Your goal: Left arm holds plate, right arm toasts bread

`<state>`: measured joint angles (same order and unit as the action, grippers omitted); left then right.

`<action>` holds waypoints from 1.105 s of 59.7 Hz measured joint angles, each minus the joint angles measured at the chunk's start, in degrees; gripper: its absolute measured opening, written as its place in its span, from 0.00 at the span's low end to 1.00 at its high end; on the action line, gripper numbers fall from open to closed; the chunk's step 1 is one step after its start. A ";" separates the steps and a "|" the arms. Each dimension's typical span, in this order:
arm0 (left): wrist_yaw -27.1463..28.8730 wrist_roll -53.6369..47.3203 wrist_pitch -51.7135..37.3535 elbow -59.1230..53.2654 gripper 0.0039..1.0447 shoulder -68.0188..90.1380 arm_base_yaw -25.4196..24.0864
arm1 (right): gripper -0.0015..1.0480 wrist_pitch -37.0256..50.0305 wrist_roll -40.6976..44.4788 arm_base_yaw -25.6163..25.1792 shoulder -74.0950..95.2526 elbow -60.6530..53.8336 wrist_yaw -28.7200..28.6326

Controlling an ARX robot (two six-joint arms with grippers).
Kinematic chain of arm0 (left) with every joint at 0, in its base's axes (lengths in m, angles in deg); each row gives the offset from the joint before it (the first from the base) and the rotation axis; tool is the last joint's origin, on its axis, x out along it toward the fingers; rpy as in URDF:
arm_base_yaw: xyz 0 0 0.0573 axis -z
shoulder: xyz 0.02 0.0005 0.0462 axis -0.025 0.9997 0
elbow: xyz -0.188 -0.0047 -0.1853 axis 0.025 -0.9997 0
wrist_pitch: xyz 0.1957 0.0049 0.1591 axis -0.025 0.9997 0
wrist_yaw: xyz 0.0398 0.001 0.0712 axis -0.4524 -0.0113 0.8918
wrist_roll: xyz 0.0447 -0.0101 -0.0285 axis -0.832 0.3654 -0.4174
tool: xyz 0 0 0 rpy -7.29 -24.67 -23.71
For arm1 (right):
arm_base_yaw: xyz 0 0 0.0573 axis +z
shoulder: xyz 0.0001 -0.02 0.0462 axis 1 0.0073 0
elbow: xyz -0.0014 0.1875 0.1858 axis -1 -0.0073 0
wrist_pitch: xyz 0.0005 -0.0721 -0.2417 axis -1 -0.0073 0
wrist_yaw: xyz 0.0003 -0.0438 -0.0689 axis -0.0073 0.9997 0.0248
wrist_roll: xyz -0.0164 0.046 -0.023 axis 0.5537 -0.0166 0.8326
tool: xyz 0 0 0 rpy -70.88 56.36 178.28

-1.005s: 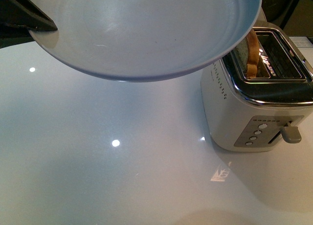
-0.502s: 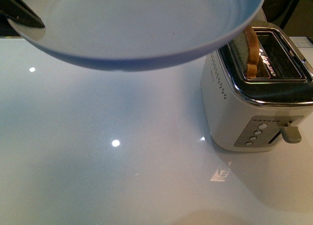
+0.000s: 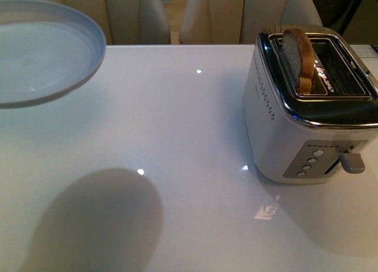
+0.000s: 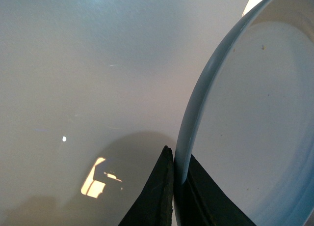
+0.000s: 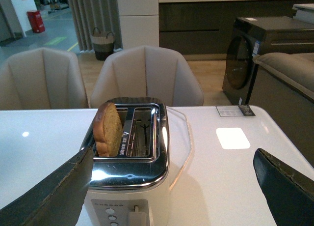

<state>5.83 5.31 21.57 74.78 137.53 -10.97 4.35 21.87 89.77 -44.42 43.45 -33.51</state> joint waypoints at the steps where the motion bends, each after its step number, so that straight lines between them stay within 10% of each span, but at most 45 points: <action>1: 0.00 -0.57 -0.35 0.07 0.03 0.61 -0.35 | 0.91 0.00 0.00 0.00 0.00 0.00 0.00; 23: -1.22 -12.13 -11.52 -0.13 0.03 19.69 -4.44 | 0.91 0.00 0.00 0.00 0.00 0.00 0.00; 66: 1.75 -4.66 -19.30 5.55 0.03 38.58 -3.23 | 0.91 0.00 0.00 0.00 0.00 0.00 0.00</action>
<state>7.58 0.66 2.27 80.34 176.11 -14.21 4.35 21.87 89.77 -44.42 43.45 -33.51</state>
